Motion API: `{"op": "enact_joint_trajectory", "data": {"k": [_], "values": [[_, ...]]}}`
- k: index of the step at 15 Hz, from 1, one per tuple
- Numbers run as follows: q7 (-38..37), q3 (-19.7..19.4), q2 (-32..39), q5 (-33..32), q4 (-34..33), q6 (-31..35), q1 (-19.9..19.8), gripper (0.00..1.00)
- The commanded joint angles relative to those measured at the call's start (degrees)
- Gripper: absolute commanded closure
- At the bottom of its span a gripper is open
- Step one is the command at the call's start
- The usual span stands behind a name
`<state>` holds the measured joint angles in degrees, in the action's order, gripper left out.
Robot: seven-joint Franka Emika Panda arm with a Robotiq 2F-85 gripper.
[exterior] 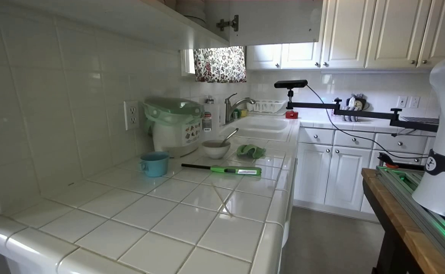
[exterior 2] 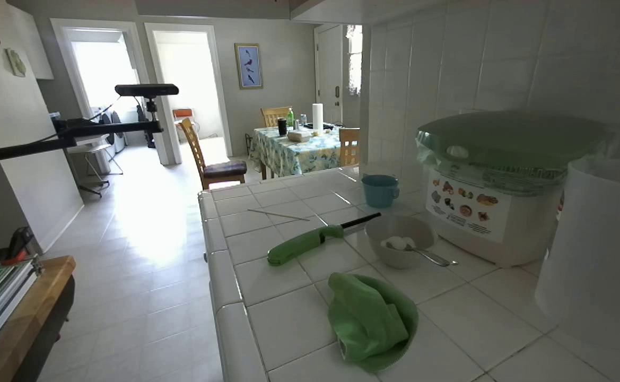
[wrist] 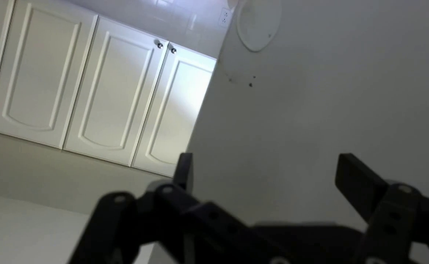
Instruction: Open the cabinet door
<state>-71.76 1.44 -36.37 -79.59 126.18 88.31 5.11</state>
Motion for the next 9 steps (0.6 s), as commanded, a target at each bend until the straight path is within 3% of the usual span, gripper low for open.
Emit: {"op": "enact_joint_trajectory", "data": {"k": [1,5,9], "values": [[-2.00,-2.73,-1.32,1.56,0.76,9.47,2.37,0.00],[-4.49,-5.03,-0.63,4.79,0.59,22.85,2.61,0.00],[0.27,-7.16,0.65,12.66,0.77,34.96,2.39,0.00]]}}
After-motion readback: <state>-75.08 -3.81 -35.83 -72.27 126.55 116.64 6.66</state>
